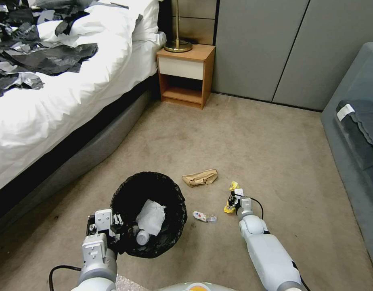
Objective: Pick up the trash bin, then pick up the garbage from the floor and place it into the trash bin.
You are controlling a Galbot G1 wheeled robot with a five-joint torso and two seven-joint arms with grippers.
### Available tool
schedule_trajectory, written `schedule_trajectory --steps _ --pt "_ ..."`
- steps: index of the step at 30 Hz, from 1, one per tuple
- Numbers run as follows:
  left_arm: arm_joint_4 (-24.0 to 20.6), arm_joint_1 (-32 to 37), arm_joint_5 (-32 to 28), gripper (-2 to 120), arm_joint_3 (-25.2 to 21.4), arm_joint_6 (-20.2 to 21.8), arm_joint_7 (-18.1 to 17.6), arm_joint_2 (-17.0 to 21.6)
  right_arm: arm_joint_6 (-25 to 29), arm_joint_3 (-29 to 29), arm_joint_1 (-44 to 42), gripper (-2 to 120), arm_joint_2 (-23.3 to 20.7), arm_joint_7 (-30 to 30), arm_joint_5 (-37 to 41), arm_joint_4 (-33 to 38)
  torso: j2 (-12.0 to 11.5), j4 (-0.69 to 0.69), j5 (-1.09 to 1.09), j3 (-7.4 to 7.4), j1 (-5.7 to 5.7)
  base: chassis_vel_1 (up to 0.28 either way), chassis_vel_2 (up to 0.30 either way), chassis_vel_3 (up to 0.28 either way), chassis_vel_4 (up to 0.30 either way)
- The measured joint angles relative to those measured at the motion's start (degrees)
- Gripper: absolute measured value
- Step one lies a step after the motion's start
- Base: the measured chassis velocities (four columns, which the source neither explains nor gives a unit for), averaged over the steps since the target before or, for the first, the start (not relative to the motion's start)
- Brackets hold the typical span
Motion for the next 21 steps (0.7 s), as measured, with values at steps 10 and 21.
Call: schedule_trajectory --steps 10,21 --pt "0.76 -0.73 -0.01 1 0.71 -0.01 0.03 0.12 15.61 -6.12 -14.01 0 -5.3 -10.56 7.54 41.43 0.0 0.02 -0.01 0.0 0.0 0.0 0.0 0.0 0.0" --pt "1.34 -1.18 0.42 1 1.5 0.09 0.05 0.19 23.77 -21.48 -25.91 0 -10.24 -26.61 3.6 53.76 0.0 0.02 0.01 -0.01 0.0 0.0 0.0 0.0 0.0"
